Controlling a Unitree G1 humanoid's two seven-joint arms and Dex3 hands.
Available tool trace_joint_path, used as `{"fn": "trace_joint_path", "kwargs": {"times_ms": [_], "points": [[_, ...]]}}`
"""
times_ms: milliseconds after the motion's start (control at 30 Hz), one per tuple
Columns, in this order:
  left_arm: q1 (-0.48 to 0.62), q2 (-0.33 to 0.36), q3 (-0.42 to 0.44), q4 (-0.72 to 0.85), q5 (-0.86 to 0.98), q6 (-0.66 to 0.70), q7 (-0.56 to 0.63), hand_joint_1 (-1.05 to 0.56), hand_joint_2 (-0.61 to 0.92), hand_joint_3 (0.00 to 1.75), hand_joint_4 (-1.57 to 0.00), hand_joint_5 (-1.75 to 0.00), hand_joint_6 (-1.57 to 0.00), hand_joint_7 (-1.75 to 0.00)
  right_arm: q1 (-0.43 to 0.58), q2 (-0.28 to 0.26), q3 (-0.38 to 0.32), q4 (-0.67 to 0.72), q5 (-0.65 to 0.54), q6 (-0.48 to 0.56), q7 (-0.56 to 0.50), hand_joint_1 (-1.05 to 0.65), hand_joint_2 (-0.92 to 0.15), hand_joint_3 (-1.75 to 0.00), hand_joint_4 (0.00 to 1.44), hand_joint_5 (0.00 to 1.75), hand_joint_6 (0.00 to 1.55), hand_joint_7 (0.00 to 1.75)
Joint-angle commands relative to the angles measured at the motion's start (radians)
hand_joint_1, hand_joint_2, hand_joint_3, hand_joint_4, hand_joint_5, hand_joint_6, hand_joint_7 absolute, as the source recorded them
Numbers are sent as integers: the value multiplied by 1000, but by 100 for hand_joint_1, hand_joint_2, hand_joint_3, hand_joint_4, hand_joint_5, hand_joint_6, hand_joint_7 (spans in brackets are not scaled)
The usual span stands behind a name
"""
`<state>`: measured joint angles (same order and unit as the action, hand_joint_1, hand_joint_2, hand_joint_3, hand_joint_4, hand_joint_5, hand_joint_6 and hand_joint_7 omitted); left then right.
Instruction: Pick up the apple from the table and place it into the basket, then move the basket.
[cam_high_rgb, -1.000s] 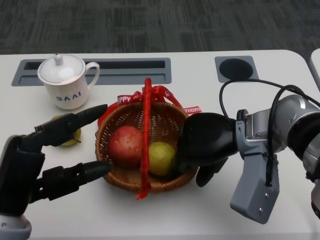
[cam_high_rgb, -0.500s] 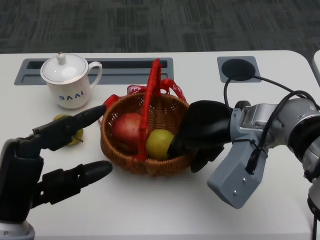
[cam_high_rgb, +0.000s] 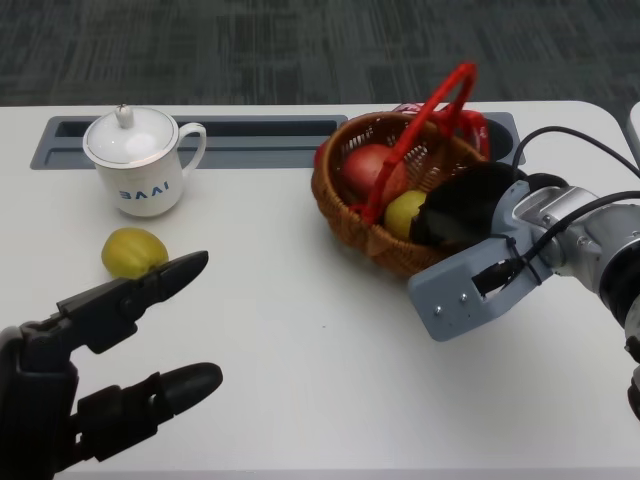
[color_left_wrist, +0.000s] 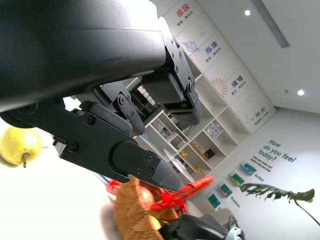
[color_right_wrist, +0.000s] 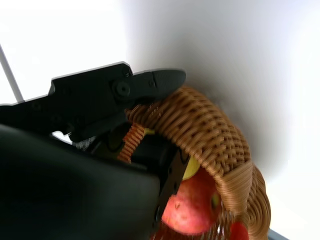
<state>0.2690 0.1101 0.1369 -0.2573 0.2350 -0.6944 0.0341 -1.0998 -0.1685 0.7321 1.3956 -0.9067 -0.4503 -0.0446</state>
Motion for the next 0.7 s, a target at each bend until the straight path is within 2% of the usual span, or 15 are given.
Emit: {"fn": "trace_joint_path", "kwargs": {"times_ms": [33, 400, 600, 700], "points": [[45, -4, 12, -40, 2, -22, 16, -53, 86, 0, -88, -1, -81, -1, -2, -46, -38, 10, 27, 68, -5, -32, -92, -18, 104, 0, 87, 1], [163, -11, 11, -130, -15, -26, 0, -51, 82, 0, -89, -1, -82, -1, 9, -86, -155, 15, 75, 231, -47, -28, -92, -13, 97, 1, 87, 0], [221, -28, 1, -172, 4, -21, 2, -52, 80, 0, -91, -1, -83, -1, 44, -78, -208, 13, 109, 267, -57, -31, -92, -8, 100, 1, 88, 1], [233, -32, 1, -184, 10, -9, 0, -53, 80, 0, -91, -1, -83, -1, 58, -67, -216, 13, 114, 271, -47, -39, -88, -3, 92, 0, 82, 0]]}}
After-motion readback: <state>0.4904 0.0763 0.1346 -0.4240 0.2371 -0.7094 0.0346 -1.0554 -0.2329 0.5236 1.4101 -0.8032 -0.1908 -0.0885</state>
